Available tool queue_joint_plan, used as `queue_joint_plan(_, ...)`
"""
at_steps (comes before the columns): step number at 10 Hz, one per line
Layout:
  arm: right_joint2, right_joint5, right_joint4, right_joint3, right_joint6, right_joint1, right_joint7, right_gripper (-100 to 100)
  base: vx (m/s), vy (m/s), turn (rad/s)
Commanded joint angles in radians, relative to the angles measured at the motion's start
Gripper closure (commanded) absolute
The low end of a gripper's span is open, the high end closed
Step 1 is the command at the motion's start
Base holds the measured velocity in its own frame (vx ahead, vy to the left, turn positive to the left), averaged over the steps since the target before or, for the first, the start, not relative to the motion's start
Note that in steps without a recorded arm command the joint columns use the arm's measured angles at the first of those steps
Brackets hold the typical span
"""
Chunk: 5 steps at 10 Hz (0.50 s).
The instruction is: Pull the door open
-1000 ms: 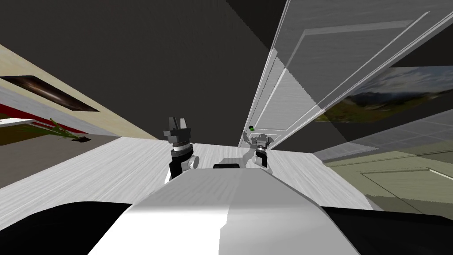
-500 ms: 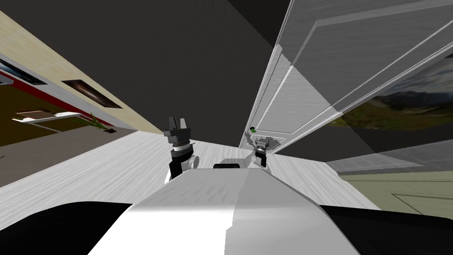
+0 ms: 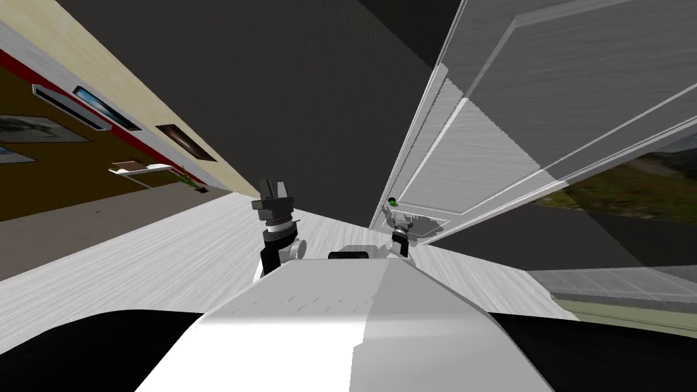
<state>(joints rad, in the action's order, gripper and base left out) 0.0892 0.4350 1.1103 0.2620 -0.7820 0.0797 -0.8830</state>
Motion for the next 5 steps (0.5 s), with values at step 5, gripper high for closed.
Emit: queue_joint_plan(5, -0.01, 0.047, -0.128, 0.026, -0.018, -0.052, -0.105, -100, -0.038, -0.128, 0.222)
